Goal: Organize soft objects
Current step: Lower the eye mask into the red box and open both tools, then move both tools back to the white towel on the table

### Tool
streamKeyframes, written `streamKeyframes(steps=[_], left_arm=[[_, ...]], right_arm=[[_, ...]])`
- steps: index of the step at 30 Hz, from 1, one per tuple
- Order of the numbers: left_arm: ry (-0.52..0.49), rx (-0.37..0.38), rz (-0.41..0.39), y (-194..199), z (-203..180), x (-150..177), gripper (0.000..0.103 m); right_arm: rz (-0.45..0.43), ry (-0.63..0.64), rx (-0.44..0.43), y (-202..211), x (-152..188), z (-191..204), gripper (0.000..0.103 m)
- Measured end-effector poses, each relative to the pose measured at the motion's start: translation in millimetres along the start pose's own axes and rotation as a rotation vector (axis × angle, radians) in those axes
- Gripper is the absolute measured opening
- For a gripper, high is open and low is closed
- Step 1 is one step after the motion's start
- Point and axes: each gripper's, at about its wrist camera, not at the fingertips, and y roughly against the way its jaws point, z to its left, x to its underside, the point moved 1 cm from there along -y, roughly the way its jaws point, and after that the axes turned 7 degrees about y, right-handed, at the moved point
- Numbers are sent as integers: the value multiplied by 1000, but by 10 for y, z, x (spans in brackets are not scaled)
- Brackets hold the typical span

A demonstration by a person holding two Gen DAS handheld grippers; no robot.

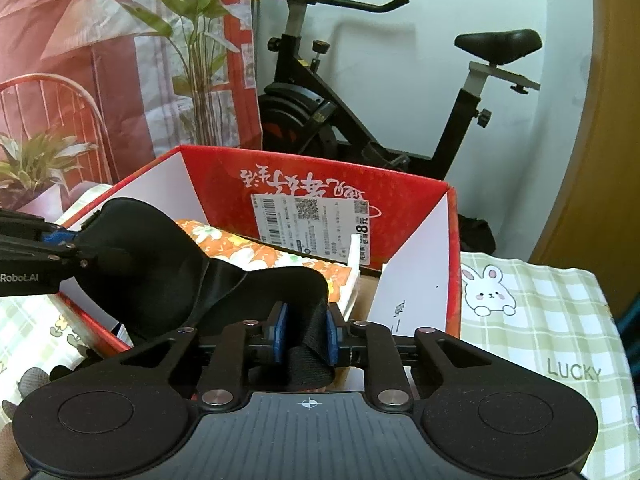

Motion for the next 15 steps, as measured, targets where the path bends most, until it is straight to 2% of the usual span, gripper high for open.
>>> streamKeyframes(steps=[3,6,7,8,9,11,13,15], left_arm=[[-7,-24,-6,27,-9,-11,32],[-7,-44,-18,90,-9,-25,47],[-7,-50,-24,116,-11,-30,56],[-7,-58,-35,152,-15,-32,66],[-8,-65,-45,185,-23,-32,72],[-16,-82,-69,275,-43,-24,94],[-31,-101,-92,370,-74,-5,100],[-48,-114,-102,466,-110,21,101]], right_arm=[[-5,3,20,43,-6,2,26],[-18,6,30,112,-15,-14,30],[-21,8,34,139,-13,-15,33],[-26,10,37,165,-16,-13,38],[-31,9,38,192,-22,-9,44],[-47,5,35,267,-22,2,52],[-69,4,29,338,-19,21,63],[-94,3,25,424,-4,52,78]])
